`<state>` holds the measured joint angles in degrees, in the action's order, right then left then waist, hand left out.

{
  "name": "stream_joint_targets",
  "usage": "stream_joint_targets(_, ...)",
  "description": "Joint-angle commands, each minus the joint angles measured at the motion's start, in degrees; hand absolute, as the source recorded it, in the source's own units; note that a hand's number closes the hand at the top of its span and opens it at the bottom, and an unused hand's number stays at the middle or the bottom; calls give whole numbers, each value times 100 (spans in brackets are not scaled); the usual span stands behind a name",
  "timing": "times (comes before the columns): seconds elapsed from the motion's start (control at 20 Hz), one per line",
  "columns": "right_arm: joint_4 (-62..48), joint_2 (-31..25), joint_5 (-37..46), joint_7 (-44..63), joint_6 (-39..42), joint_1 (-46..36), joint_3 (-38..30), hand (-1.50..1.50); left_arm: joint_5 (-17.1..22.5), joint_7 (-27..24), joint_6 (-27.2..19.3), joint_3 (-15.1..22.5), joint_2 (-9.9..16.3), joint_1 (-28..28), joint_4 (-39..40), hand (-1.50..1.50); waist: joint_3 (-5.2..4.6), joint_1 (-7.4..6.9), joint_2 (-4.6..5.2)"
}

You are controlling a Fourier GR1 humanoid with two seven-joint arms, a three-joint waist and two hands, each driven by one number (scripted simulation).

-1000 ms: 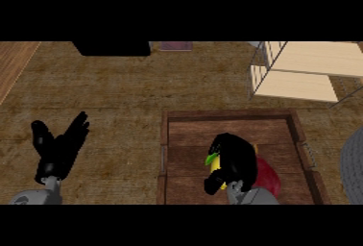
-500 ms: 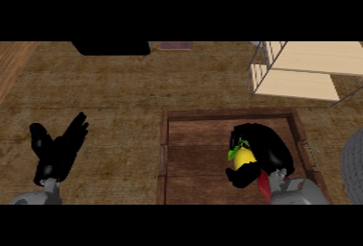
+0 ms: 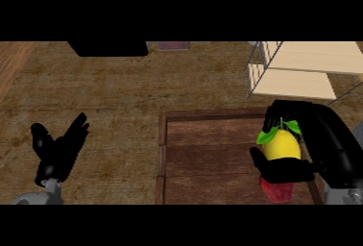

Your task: Pick the lemon from the tray and place it in the tiered shelf

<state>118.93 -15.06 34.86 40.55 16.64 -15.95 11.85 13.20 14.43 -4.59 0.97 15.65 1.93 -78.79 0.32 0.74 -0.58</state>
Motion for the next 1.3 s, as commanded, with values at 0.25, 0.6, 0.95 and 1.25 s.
stream_joint_targets(0.25, 1029, -444, -1022, 1936, 1123, -1827, -1641, 150, -136, 66, -25, 94, -165, -110, 93, 0, -40, -64, 36)
stream_joint_targets(0.6, -261, -1271, -1617, 1907, 1202, -2971, -2631, 150, 3, 224, 251, -61, 42, -159, -116, 0, -37, -102, 43)
stream_joint_targets(0.95, -1775, -1946, -1683, 1344, 1126, -3835, -3063, 150, -4, 180, 302, -170, -55, 223, 360, 0, -37, -88, 62)
stream_joint_targets(1.25, -3415, -2314, -1339, 439, 1016, -4516, -2836, 150, -135, -119, 369, -210, -74, 51, 539, 0, -39, -144, 79)
